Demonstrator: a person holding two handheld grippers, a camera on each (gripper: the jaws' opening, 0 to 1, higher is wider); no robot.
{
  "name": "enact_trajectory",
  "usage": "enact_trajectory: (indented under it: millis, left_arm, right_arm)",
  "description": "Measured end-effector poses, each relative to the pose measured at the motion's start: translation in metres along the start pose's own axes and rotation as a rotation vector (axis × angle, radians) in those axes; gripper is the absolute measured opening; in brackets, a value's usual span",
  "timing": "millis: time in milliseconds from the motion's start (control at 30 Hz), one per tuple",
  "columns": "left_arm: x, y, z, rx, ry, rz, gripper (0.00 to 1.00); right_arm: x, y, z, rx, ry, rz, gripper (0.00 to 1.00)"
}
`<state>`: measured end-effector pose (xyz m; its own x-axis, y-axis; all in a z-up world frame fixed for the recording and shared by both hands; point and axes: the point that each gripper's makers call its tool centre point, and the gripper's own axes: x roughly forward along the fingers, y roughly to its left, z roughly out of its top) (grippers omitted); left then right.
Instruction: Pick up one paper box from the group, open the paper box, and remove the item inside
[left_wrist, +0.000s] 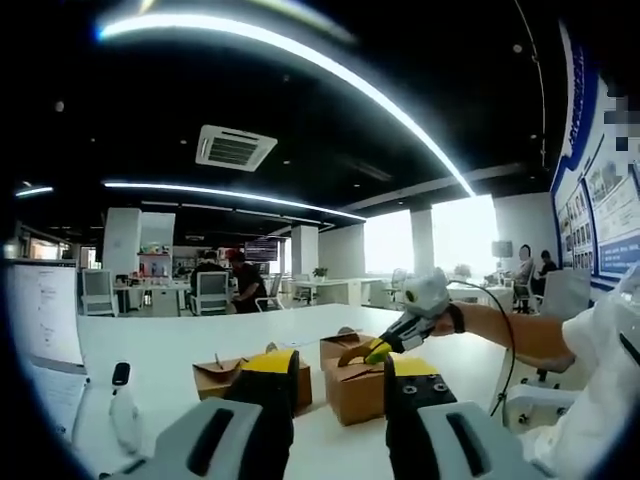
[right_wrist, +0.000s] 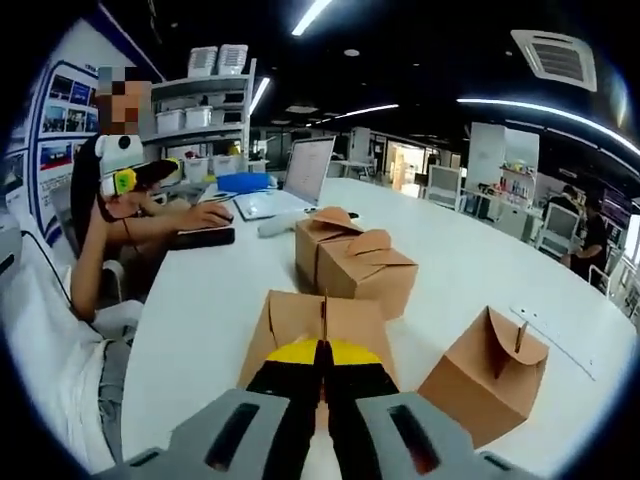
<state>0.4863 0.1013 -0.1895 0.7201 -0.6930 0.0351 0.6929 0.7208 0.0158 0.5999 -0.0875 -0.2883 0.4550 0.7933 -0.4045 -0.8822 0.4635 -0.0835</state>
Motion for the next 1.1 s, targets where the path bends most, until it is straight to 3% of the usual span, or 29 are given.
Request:
enact_trajectory:
  millis: [267, 667, 1100]
  left_arm:
    - [0.004, 0.001, -0.005, -0.003, 0.015, 0.001, 0.35]
    - [0.007, -0.005, -0.007, 0.004, 0.023, -0.013, 0.35]
    - [0.007, -0.003, -0.008, 0.001, 0.028, -0.014, 0.35]
  right_arm:
    - [0.0, 0.004, -0.001, -0.052, -0.006, 0.044, 0.03]
    - [-0.004, 0.007, -0.001, -0.045, -0.017, 0.065, 0.03]
    - [-0.005, 0.023, 0.004, -0.117, -0.043, 0.132, 0.03]
